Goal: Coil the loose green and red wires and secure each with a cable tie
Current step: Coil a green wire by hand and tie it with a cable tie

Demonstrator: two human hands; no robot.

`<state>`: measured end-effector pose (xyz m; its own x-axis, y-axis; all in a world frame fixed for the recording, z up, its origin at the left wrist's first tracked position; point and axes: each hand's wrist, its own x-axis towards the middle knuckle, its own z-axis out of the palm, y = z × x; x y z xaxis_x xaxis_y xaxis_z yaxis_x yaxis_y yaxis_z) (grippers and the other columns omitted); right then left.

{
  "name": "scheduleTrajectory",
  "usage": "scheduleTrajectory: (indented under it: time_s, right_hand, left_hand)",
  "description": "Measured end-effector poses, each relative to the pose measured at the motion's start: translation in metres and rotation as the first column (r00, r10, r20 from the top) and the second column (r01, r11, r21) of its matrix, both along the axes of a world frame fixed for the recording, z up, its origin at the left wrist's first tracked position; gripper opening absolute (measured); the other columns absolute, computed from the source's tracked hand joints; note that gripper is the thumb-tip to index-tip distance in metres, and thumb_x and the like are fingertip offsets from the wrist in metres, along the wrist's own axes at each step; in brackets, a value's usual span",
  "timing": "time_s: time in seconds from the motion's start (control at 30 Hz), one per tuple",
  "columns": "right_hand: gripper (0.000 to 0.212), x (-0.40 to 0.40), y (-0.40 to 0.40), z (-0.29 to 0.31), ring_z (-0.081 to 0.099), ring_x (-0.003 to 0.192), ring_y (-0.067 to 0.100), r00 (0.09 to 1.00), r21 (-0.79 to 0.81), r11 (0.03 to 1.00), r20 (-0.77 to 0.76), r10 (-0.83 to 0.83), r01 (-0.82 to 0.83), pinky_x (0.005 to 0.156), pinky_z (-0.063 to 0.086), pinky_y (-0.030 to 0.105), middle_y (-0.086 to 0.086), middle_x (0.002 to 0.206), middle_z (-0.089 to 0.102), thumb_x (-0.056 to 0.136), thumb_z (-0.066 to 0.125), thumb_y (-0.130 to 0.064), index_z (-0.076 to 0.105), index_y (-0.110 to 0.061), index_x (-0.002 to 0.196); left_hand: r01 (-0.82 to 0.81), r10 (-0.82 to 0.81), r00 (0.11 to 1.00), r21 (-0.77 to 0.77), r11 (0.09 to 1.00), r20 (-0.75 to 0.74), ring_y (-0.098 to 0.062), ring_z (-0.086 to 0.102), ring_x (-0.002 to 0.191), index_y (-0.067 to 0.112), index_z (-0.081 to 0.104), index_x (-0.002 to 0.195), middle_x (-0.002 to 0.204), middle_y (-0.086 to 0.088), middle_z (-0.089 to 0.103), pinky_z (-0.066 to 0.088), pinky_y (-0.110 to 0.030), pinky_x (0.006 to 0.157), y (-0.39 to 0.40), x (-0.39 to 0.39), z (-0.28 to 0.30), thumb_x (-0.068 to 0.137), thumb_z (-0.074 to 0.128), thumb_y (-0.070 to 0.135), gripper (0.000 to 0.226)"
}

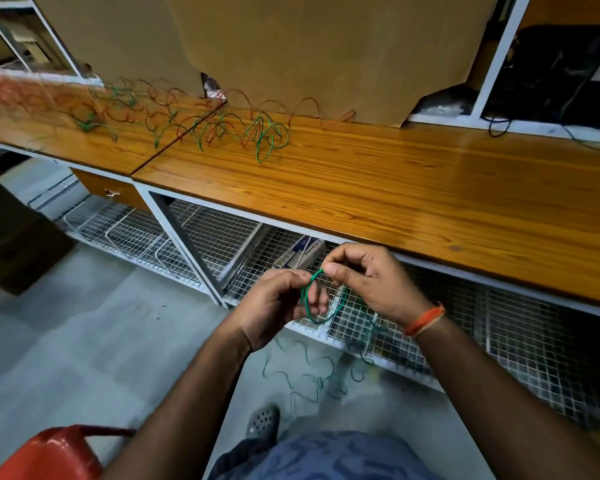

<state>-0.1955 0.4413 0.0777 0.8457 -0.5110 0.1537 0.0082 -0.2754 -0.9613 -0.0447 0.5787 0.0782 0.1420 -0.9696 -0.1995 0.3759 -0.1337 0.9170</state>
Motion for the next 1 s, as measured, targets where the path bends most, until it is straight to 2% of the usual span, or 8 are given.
scheduleTrajectory:
  time_s: [0.07,0.17,0.27,0.4,0.6,0.8,0.9,1.0]
  right_hand:
    - [0.007,0.006,0.001,0.0,0.065,0.081,0.002,1.0,0.002,1.0,0.0,-0.004,0.004,0.076,0.052,0.02,-0.01,0.086,0.071,0.097,0.066,-0.01,0.072,-0.012,0.095]
    - [0.008,0.025,0.003,-0.002,0.065,0.083,0.002,0.999,0.008,0.999,0.018,-0.051,0.051,0.077,0.052,0.022,-0.011,0.086,0.071,0.098,0.066,-0.011,0.072,-0.015,0.094]
    - [0.007,0.049,0.004,-0.004,0.063,0.082,0.009,0.995,-0.023,0.995,0.005,-0.099,0.099,0.077,0.055,0.036,-0.005,0.087,0.07,0.098,0.068,-0.017,0.072,-0.02,0.093]
    - [0.009,0.085,0.013,-0.002,0.065,0.083,0.01,0.99,-0.052,0.989,-0.018,-0.137,0.136,0.078,0.054,0.032,-0.006,0.086,0.071,0.097,0.069,-0.015,0.072,-0.022,0.091]
    - [0.011,0.127,0.023,-0.006,0.065,0.08,0.01,0.973,-0.044,0.972,-0.006,-0.229,0.229,0.075,0.053,0.029,-0.005,0.085,0.072,0.097,0.069,-0.013,0.072,-0.021,0.09]
    - [0.008,0.15,0.034,-0.015,0.061,0.079,0.006,0.962,0.042,0.962,0.032,-0.27,0.269,0.074,0.051,0.023,-0.009,0.082,0.068,0.098,0.065,-0.009,0.071,-0.013,0.095]
    - [0.01,0.149,0.04,-0.021,0.06,0.082,0.007,0.966,0.14,0.958,0.027,-0.258,0.252,0.077,0.049,0.022,-0.011,0.084,0.068,0.1,0.061,-0.013,0.071,-0.012,0.101]
    - [0.014,0.147,0.041,-0.027,0.059,0.083,0.01,0.959,0.126,0.953,0.022,-0.282,0.277,0.077,0.049,0.023,0.001,0.086,0.068,0.101,0.061,-0.016,0.072,-0.008,0.103]
  left_hand:
    - [-0.022,0.022,1.0,-0.018,1.0,0.008,-0.028,0.064,0.081,0.002,0.062,0.07,0.085,-0.02,0.065,0.055,-0.035,0.083,-0.003,0.006,-0.003,0.087,0.046,0.014,0.026]
    - [-0.035,0.033,0.995,-0.021,0.999,-0.098,-0.025,0.062,0.071,0.002,0.059,0.075,0.079,-0.017,0.062,0.053,-0.029,0.069,-0.006,0.022,-0.007,0.089,0.045,0.01,0.021]
    - [0.001,-0.003,0.971,-0.007,1.0,-0.239,-0.013,0.041,0.053,0.009,0.052,0.072,0.068,-0.008,0.045,0.031,-0.02,0.047,-0.008,0.042,-0.005,0.086,0.047,0.011,0.015]
    - [0.052,-0.046,0.972,0.02,0.998,-0.23,-0.006,0.021,0.046,0.013,0.059,0.074,0.061,0.004,0.026,0.011,-0.021,0.044,-0.007,0.083,-0.006,0.087,0.05,0.019,0.017]
    - [0.087,-0.078,0.97,0.029,0.996,-0.231,-0.007,0.023,0.047,0.01,0.06,0.08,0.059,0.005,0.028,0.017,-0.022,0.045,-0.006,0.131,-0.009,0.097,0.043,0.023,0.027]
    - [0.142,-0.148,0.977,-0.053,0.988,-0.152,-0.012,0.038,0.053,0.007,0.055,0.083,0.057,-0.001,0.035,0.04,-0.023,0.056,-0.004,0.159,-0.016,0.1,0.048,0.022,0.023]
    - [0.136,-0.15,0.967,-0.078,0.988,-0.205,-0.016,0.046,0.056,0.008,0.053,0.083,0.058,-0.001,0.037,0.045,-0.023,0.06,-0.004,0.166,-0.015,0.099,0.047,0.022,0.022]
    - [0.17,-0.184,0.948,-0.076,0.983,-0.26,-0.013,0.039,0.052,0.008,0.053,0.081,0.058,0.0,0.037,0.041,-0.022,0.053,-0.007,0.167,-0.017,0.097,0.048,0.02,0.021]
